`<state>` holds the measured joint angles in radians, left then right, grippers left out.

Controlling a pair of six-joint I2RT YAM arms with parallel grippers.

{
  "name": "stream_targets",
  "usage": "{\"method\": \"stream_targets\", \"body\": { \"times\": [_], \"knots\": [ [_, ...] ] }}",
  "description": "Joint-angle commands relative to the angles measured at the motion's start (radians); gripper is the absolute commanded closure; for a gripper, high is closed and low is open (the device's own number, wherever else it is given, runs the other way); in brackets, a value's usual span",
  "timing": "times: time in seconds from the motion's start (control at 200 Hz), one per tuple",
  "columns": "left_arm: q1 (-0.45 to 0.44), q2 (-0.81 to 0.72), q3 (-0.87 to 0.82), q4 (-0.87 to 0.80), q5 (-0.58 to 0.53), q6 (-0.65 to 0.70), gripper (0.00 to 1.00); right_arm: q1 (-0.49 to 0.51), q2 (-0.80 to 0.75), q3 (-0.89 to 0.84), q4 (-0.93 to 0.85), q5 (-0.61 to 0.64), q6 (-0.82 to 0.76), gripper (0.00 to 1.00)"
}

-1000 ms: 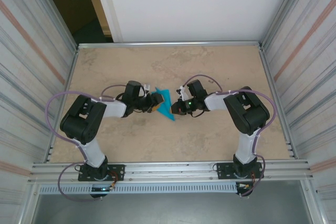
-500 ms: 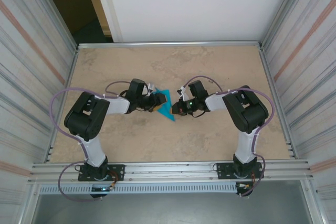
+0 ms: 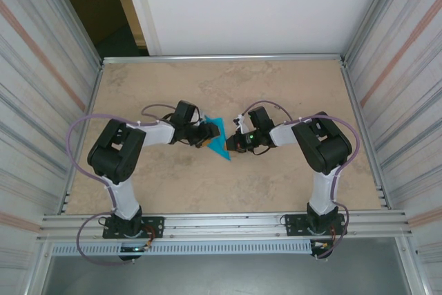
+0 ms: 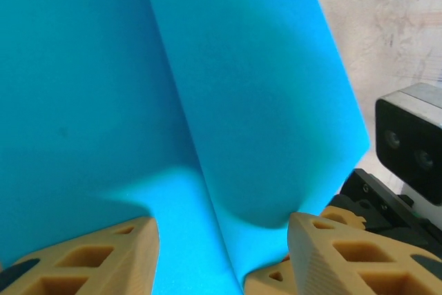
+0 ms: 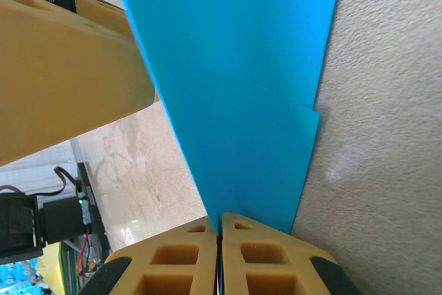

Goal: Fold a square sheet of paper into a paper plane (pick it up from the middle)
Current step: Fourth fold the wing at the center of the table.

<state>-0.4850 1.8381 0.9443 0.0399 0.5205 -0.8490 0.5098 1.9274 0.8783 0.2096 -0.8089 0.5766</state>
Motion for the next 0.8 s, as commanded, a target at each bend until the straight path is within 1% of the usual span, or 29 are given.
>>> {"method": "stream_targets", "body": {
  "times": [0.0,0.215,0.511,0.797],
  "knots": [
    [-0.010,0.053,0.030,-0.197,-0.086,0.018,0.47,-0.006,-0.001,-0.016,-0.001,-0.003,0.017,0.87],
    [-0.027,0.107,0.095,-0.374,-0.156,0.016,0.47,-0.012,-0.050,-0.044,-0.011,0.020,0.021,0.74],
    [-0.047,0.176,0.160,-0.501,-0.200,0.014,0.47,-0.011,-0.094,-0.075,-0.008,0.064,0.017,0.72],
    [-0.057,0.214,0.180,-0.536,-0.200,0.022,0.45,0.030,-0.082,-0.013,-0.096,0.148,-0.012,0.71]
  ]
}}
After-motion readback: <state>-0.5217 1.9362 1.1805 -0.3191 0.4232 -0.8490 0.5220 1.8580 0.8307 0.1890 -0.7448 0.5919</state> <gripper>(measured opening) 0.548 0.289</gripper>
